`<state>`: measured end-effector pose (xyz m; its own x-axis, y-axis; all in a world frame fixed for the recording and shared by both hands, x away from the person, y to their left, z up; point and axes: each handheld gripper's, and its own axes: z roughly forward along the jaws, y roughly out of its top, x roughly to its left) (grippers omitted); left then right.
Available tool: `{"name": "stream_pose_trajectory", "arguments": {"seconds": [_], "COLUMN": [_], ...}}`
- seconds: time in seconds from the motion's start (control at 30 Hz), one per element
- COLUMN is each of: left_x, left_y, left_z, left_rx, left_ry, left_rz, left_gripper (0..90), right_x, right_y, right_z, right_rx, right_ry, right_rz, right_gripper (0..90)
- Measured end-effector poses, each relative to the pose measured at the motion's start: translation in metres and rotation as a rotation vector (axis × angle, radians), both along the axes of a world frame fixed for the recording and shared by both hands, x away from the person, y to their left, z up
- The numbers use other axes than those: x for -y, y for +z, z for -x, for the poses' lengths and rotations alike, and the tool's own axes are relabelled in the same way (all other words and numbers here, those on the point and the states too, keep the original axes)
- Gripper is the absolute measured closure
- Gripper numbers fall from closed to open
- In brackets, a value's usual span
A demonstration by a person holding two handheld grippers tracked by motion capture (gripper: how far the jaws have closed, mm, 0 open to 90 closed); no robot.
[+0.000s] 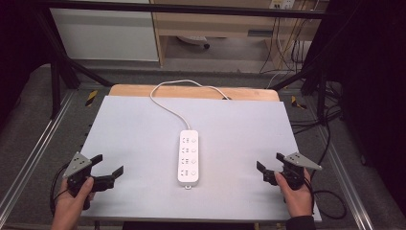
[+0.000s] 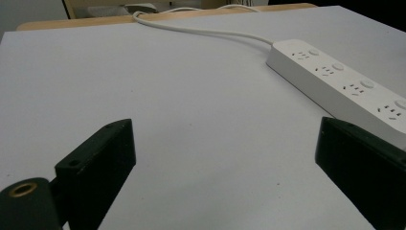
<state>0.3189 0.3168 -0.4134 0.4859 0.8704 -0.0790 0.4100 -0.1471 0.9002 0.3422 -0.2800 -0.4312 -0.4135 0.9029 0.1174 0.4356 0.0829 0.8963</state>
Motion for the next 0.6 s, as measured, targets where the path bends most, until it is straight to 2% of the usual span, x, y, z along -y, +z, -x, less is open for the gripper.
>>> {"name": "stream_pose_trajectory", "arguments": {"seconds": [0.4,0.5,0.6], "left_x": [0.001,0.002,0.003], "left_y": [0.0,-0.001,-0.001], "left_z": [0.0,0.0,0.0], "left_rx": [-0.002,-0.004,-0.005], "left_ry": [-0.01,-0.015,-0.016], "left_rz": [-0.006,-0.01,-0.01], "left_gripper": [6.7,6.7,6.7], "right_x": [-0.002,-0.005,-0.011], "right_y": [0.003,0.009,0.019], "right_z": [0.001,0.003,0.006], "right_rx": [-0.024,-0.013,0.022], "right_ry": [-0.007,-0.005,0.001], "right_rz": [0.004,-0.003,-0.016], "right_gripper": [5.9,5.5,5.4]}}
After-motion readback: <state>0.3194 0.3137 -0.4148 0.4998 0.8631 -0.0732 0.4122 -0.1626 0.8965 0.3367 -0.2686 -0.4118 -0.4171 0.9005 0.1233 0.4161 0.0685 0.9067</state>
